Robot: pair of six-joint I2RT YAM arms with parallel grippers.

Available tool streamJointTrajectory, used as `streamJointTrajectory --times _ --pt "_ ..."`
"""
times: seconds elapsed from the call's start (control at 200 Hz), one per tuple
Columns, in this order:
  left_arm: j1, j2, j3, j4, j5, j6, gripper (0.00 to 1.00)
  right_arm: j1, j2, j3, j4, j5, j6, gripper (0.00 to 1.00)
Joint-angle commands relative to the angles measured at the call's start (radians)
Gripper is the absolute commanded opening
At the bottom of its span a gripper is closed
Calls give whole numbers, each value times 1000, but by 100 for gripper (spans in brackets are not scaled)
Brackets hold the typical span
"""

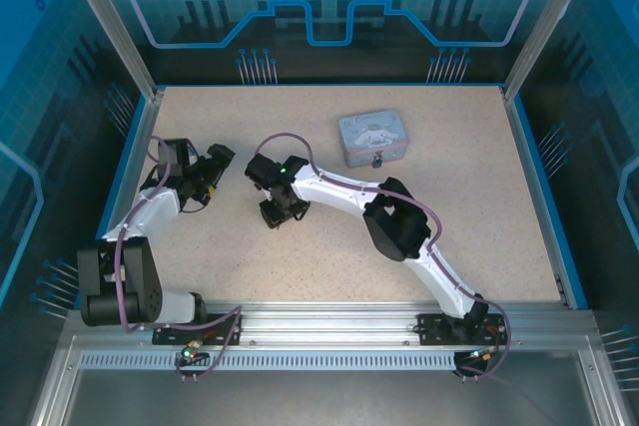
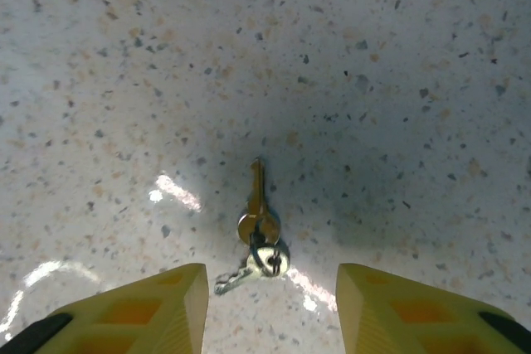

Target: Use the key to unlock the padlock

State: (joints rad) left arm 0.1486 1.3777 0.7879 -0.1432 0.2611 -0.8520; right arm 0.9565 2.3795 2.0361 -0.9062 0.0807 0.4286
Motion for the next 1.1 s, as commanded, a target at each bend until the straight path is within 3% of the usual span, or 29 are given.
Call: streamJointTrajectory --times 0.0,0.39,1.095 --pt "23 21 -3 18 51 -21 99 18 52 63 -61 18 16 44" --pt "58 58 21 26 99 -16 99 38 110 106 -89 26 21 32" --pt "62 84 38 28 134 -21 99 70 20 -61 -17 70 59 34"
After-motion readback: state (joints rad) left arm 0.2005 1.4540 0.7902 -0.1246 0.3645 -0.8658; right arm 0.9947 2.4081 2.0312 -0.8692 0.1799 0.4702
